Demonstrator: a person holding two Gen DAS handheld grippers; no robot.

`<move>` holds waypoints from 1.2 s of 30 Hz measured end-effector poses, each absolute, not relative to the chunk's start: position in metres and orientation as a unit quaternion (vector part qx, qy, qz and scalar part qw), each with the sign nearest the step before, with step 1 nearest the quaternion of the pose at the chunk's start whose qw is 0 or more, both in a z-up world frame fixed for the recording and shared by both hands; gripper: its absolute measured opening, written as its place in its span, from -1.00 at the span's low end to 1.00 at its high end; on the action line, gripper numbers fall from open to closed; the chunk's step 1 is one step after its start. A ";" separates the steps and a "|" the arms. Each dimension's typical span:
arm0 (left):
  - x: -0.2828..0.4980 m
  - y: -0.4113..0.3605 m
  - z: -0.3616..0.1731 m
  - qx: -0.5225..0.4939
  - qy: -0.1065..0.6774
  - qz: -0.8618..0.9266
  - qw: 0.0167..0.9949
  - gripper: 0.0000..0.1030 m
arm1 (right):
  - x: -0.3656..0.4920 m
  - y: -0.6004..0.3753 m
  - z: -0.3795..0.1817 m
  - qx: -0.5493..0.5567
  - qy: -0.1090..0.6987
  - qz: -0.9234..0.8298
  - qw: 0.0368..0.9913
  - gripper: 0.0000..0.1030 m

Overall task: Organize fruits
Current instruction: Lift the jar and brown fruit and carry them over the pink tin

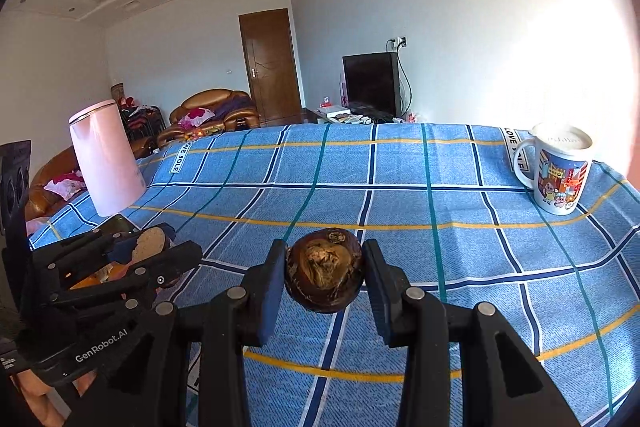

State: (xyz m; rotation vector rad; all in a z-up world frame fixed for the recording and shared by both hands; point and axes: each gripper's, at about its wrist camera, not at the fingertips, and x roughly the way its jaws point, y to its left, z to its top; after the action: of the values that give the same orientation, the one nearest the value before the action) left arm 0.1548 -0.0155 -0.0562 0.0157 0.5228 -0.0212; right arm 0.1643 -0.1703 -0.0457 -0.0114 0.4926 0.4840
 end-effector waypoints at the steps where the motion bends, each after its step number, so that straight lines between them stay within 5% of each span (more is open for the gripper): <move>1: 0.154 -0.015 -0.056 0.008 0.256 -0.009 0.967 -0.30 | 0.163 -0.170 -0.045 -0.007 0.237 0.237 0.942 -0.22; 36: 0.117 -0.006 -0.046 -0.006 0.182 0.000 0.983 -0.30 | 0.117 -0.165 -0.033 -0.037 0.144 0.218 0.965 -0.22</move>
State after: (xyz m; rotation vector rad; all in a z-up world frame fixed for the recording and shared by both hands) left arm 0.1165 -0.0061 -0.0461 -0.0116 0.3666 0.0001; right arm 0.1170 -0.1653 -0.0327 -0.0759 0.2907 0.4408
